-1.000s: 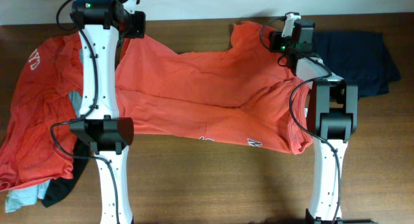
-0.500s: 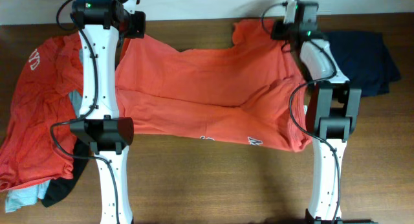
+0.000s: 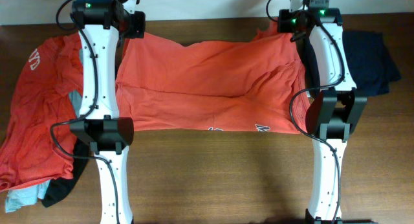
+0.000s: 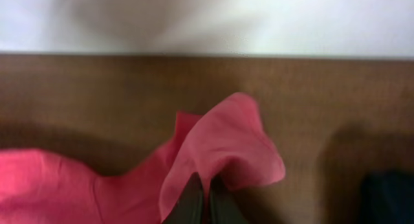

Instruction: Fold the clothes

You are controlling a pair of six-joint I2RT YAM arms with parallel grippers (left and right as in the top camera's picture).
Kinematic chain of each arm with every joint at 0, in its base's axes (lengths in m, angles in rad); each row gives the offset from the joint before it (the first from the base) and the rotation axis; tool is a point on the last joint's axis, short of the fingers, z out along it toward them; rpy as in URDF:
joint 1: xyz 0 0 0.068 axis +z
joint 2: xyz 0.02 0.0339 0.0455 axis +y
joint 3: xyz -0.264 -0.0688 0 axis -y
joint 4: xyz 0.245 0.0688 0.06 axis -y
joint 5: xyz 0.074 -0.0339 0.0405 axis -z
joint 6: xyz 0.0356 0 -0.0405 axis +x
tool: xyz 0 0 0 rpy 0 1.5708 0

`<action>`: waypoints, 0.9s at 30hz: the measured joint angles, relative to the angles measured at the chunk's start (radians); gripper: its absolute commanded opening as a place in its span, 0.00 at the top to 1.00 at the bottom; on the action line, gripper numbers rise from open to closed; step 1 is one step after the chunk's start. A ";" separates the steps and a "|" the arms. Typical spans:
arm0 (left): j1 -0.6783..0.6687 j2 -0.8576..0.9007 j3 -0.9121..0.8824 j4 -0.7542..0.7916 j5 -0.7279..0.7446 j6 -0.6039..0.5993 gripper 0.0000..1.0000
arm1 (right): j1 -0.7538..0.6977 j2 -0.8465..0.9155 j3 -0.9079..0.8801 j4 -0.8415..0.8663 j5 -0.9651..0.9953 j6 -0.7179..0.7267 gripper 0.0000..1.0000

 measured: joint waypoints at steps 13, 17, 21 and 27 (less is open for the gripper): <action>0.000 0.000 0.000 0.000 0.000 0.006 0.99 | -0.003 0.000 0.000 -0.094 0.001 -0.018 0.40; 0.000 0.000 0.000 0.000 0.000 0.006 0.99 | -0.006 0.000 0.000 -0.049 0.007 -0.027 0.39; 0.000 0.000 0.000 0.000 0.000 0.006 0.99 | -0.006 0.000 0.000 0.013 0.048 -0.049 0.39; 0.000 0.000 0.000 0.003 0.000 0.006 0.99 | -0.006 0.000 0.000 0.138 0.095 -0.093 0.39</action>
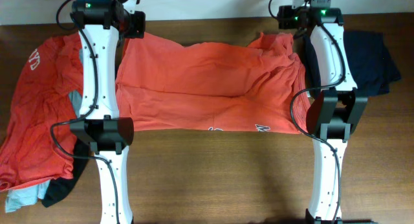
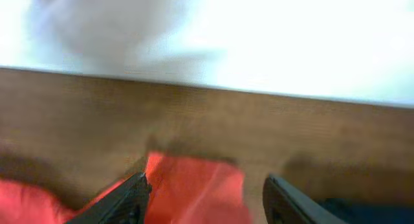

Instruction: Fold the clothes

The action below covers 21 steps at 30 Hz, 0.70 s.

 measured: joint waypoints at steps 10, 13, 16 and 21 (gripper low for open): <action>0.000 0.000 0.000 0.000 0.000 0.000 0.99 | 0.055 0.008 0.002 0.057 -0.005 -0.040 0.39; 0.000 0.000 0.000 0.000 0.000 0.000 0.99 | 0.108 0.040 0.009 0.068 0.000 -0.040 0.40; 0.000 0.000 0.000 0.000 0.000 0.000 0.99 | 0.150 0.082 0.009 0.068 0.014 -0.026 0.41; 0.000 0.000 0.000 0.000 0.000 0.000 0.99 | 0.175 0.148 0.009 0.061 0.063 0.035 0.42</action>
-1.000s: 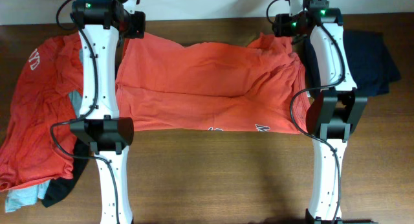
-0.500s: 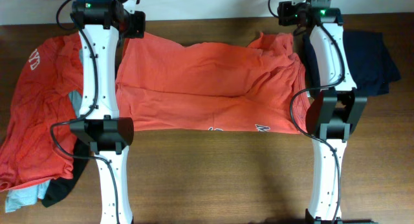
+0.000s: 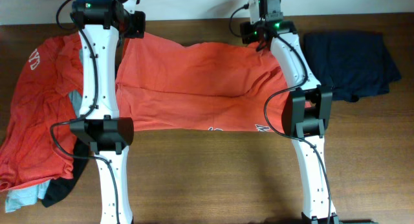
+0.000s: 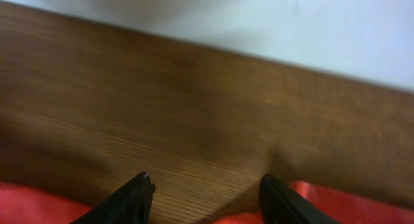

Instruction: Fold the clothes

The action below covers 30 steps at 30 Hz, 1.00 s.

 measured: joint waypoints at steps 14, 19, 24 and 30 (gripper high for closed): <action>0.000 0.000 0.000 0.000 0.000 0.000 0.99 | -0.024 0.008 0.000 0.016 0.148 0.036 0.45; 0.000 0.000 0.000 0.000 0.000 0.000 0.99 | -0.024 0.018 0.000 0.032 0.161 0.036 0.47; 0.000 0.000 0.000 -0.001 0.000 0.000 0.99 | -0.024 0.048 0.000 0.051 0.165 0.037 0.49; 0.000 0.000 0.000 0.000 0.000 0.000 0.99 | -0.024 0.066 0.000 0.077 0.165 0.039 0.72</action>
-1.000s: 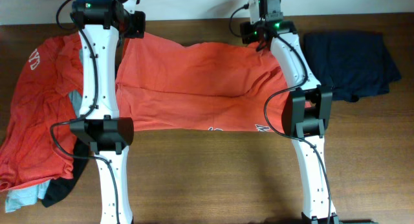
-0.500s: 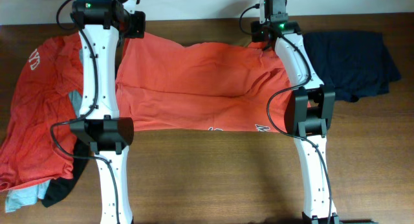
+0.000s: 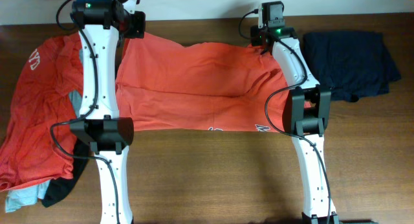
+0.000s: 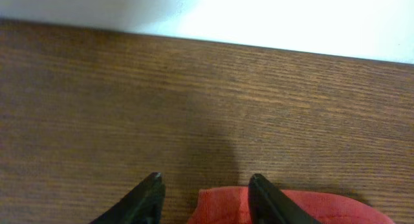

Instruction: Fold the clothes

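Observation:
An orange-red shirt (image 3: 200, 81) lies spread across the middle of the table. My right gripper (image 3: 259, 37) is at its far edge, right of centre. In the right wrist view that gripper (image 4: 206, 185) is open, low over the wood, with a bit of the shirt's red edge (image 4: 223, 204) between its fingers. The left gripper (image 3: 137, 24) sits at the shirt's far left corner. Its jaws are hidden under the arm.
A dark navy garment (image 3: 349, 59) lies at the right end of the table. At the left a pile holds a red shirt with white lettering (image 3: 35, 114), with light blue cloth (image 3: 22, 198) and black cloth (image 3: 61, 185) under it. The table's far edge (image 4: 207, 46) is close ahead.
My right gripper, still open, has shifted a little to the right along the shirt's far edge. Red cloth now lies between its fingers where bare wood was. The left arm has not moved.
My right gripper was first shut on the shirt's far right corner, holding it up. Then it was open, with the corner dropped in a bunch. Later it stood open further left over bare wood. Now it is at the shirt's far edge.

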You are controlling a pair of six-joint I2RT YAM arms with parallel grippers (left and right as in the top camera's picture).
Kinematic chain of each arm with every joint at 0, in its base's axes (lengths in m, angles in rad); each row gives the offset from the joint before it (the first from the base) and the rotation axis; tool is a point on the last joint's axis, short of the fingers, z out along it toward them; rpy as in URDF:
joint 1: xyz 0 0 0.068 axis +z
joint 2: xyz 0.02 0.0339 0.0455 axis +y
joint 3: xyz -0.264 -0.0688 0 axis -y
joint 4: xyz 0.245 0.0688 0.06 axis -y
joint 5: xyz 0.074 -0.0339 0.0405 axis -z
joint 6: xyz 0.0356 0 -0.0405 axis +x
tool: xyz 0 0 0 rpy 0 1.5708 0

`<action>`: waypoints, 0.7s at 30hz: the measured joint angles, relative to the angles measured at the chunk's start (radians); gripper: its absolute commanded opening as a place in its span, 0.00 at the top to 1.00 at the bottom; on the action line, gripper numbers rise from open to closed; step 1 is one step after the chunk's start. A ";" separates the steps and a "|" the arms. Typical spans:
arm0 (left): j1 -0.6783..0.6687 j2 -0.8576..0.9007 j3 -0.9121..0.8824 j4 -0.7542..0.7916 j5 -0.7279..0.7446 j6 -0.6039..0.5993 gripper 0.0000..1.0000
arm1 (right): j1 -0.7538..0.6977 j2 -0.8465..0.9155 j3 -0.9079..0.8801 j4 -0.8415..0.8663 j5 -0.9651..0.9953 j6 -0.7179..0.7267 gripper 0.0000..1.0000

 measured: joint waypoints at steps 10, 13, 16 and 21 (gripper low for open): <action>0.000 0.000 0.000 0.000 0.000 0.000 0.99 | 0.000 0.001 0.000 0.013 0.001 0.024 0.91; 0.000 0.000 0.000 0.000 0.000 0.000 0.99 | 0.000 0.001 0.001 0.000 0.001 0.025 0.95; 0.000 0.000 0.000 0.001 0.000 0.000 0.99 | 0.000 0.007 0.033 -0.038 0.001 0.028 0.96; 0.000 0.000 0.000 0.024 -0.026 0.000 0.99 | 0.000 0.021 0.188 -0.158 0.000 0.028 0.96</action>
